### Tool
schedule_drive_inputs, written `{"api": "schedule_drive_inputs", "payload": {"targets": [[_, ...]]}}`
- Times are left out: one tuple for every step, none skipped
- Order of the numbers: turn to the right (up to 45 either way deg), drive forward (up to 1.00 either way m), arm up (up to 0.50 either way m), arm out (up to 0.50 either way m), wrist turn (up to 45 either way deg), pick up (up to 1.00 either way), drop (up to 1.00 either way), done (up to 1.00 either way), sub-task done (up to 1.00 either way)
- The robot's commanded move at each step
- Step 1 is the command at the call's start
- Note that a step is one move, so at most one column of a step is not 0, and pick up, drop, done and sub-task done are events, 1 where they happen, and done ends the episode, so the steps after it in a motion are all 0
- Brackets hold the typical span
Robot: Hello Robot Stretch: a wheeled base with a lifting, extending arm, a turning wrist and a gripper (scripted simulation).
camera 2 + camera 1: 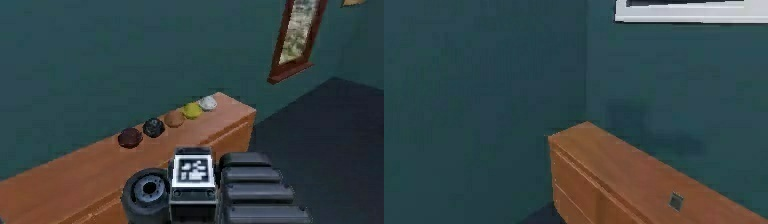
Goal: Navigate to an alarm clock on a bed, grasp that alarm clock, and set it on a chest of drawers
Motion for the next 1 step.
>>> {"api": "schedule_drive_inputs", "payload": {"targets": [[-18.0,0.0,0.0,0.0,0.0,0.0,0.0,0.0,0.0]]}}
